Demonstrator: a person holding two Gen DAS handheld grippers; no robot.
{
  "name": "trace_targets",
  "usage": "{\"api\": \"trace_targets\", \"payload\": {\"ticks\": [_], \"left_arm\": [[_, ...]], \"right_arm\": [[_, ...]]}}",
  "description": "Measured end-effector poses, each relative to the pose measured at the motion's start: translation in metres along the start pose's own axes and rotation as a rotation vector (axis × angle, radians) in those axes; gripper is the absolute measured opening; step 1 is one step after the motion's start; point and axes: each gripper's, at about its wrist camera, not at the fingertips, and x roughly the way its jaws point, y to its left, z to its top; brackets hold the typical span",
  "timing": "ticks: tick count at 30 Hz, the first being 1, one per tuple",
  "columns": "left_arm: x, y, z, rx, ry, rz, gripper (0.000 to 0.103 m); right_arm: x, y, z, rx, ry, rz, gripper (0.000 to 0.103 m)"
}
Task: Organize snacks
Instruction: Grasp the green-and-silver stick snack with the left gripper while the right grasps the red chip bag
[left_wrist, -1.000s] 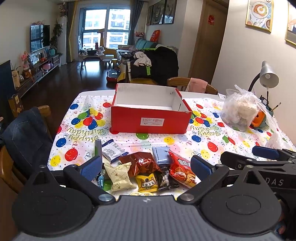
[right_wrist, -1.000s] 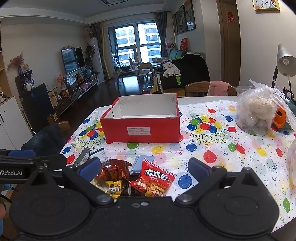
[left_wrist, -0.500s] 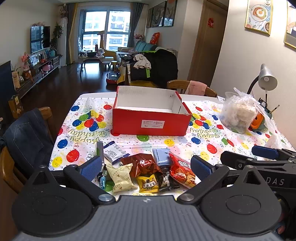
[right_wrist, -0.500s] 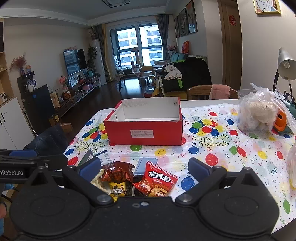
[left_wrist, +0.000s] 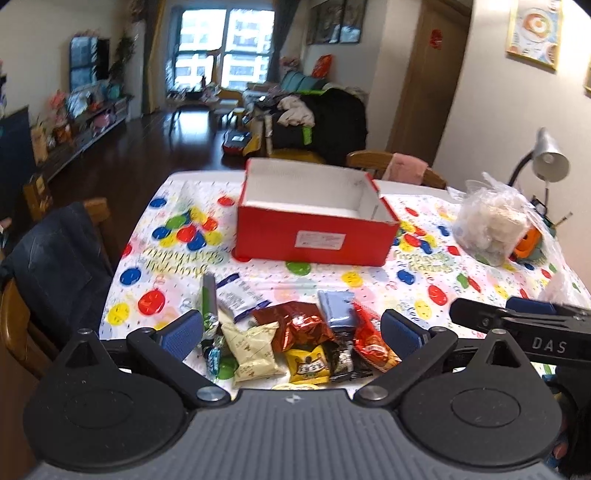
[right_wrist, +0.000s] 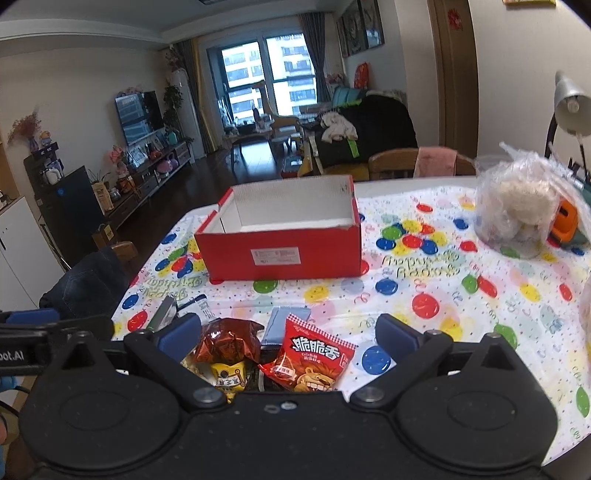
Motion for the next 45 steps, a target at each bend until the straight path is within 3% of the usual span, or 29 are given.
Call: {"api": "trace_targets", "payload": {"ticks": [15,20,28,33,38,41,45], "left_arm": [[0.072,0.056,0.009,-0.200,0.162,0.079,0.102],[0.093,0.076,0.010,-0.265,0.214,0.097,0.102],[0.124,0.094,0.018,-0.317,0.265,0.088,0.098],[0.151,0.106,0.025,-0.355,0.314,0.086,0.081],[0.179,0.109,0.033,-0.341,0.351,0.107,0.078],[0.197,0.109,0.036,-0.338,0.396,0.115,0.063],[0.215,0.111,0.037,-0.349,0.435,0.112,0.063]], "right_arm": [[0.107,-0.063,-0.005,0.244,0.318,-0.031,0.099],[0.139,-0.073,-0.007,0.343,0.413,0.013,0.098],[0.173,-0.066,-0.009,0.364,0.495,0.063,0.098],[0.185,-0.064,-0.011,0.362,0.533,0.089,0.098],[0.193,-0.060,-0.010,0.340,0.557,0.083,0.098],[0.197,-0.059,-0.011,0.340,0.565,0.077,0.098],[0.200,-0.058,-0.011,0.335,0.570,0.081,0.097]]}}
